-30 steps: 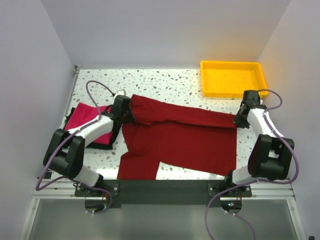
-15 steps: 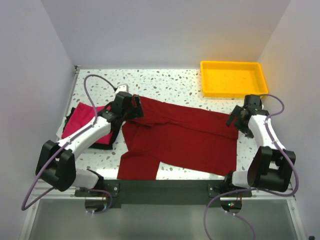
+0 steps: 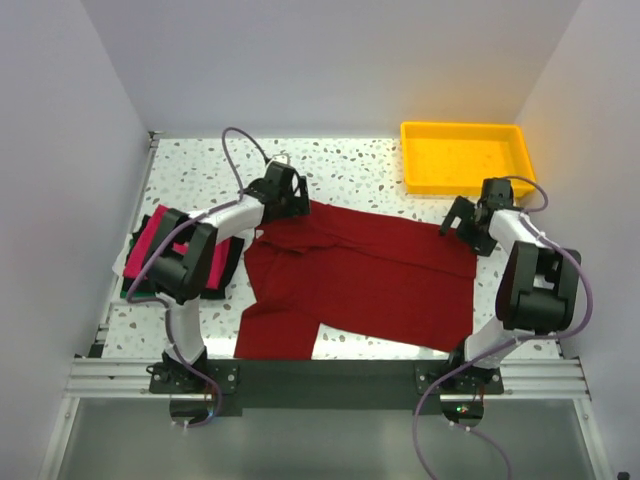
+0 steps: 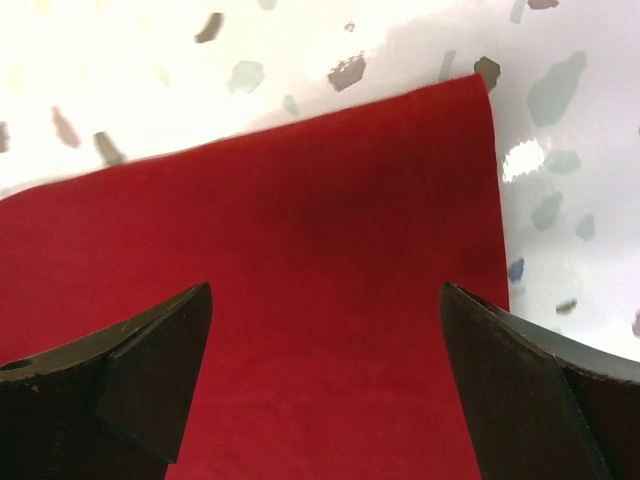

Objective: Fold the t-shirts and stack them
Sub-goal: Fold the tshirt

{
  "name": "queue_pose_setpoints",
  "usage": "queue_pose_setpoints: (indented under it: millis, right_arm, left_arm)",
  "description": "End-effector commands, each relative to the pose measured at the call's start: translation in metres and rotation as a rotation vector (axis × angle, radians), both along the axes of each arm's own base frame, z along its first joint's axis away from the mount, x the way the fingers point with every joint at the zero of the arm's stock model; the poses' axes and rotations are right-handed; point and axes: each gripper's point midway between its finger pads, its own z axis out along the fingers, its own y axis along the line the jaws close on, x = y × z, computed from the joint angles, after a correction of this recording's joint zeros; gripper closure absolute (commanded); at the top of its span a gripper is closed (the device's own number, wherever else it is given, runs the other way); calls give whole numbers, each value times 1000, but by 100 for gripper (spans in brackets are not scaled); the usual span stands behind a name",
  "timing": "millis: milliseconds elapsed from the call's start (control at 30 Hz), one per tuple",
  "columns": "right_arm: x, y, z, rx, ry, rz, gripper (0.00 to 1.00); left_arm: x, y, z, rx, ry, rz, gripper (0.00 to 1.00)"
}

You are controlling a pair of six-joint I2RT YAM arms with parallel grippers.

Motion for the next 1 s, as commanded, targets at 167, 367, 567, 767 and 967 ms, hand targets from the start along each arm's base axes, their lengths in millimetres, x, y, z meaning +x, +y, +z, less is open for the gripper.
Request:
queue_pose_setpoints:
  millis: [167,367,567,767,967]
  right_arm:
    - [35,-18,-30,-68,-3,24,1]
    - [50,-25,-50,-98,9,56,1]
    - [71,-34,-52,-135,3,94,1]
    - [91,-49,-41,-207,-19,99,2]
    - [87,-49,-18,-213,-51,79,1]
  left_arm:
    - [41,17,-24,11,-19,35,0]
    - [51,20,-45,-29,2,-6,0]
    - [67,13,-52,-29,5,-18,0]
    - [80,18,-50,-15,6,28,0]
    - [88,18,-9,-30,-66,33,0]
